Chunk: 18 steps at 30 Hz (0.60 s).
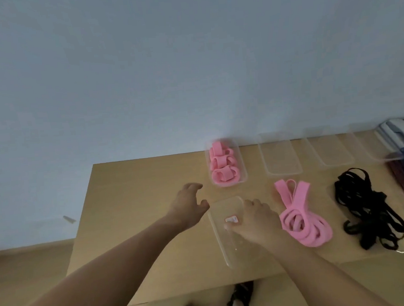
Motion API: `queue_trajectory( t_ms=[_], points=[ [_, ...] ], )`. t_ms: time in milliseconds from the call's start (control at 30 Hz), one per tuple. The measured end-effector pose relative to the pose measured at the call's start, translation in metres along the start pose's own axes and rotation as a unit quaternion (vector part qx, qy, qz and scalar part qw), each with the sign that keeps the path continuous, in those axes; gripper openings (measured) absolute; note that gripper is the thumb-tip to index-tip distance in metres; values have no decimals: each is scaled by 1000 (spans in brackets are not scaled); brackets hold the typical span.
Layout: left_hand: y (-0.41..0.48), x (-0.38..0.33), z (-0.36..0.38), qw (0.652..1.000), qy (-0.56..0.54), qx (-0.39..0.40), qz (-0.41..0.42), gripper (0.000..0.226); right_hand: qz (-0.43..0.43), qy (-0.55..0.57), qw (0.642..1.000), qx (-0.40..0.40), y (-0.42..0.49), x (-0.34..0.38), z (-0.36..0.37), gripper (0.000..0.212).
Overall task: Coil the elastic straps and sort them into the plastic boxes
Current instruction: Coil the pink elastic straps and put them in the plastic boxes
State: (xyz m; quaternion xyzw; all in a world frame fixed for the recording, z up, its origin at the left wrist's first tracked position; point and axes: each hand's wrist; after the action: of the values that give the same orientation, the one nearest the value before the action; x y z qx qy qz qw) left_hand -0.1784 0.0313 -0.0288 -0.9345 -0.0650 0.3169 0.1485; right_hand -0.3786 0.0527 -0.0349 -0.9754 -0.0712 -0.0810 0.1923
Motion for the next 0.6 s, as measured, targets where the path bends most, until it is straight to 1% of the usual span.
queue_trajectory(
  t_ms=[67,267,433,533,600],
  points=[
    [-9,7,1,1000,1,12,-17,56,40,2,999,17,-6,6,8,96],
    [-27,22,2,998,-7,35,-43,54,113,2,993,29,-11,22,23,99],
    [-38,32,5,996,-26,55,-71,53,158,38,986,35,-10,18,24,114],
    [-41,36,5,993,-36,68,-90,54,164,36,986,10,-15,15,25,111],
    [-41,36,3,992,-38,75,-95,54,156,54,986,-15,-18,12,26,100]
  ],
)
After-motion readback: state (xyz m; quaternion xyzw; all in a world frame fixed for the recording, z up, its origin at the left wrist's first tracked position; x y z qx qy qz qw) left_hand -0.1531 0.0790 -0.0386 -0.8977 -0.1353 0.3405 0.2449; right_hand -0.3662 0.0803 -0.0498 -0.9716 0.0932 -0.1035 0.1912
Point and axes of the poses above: each hand's wrist, its own y-axis towards the middle knuckle, its own z-axis out of the palm, x = y × z, and after that the axes turned 9 degrees about -z, right-handed
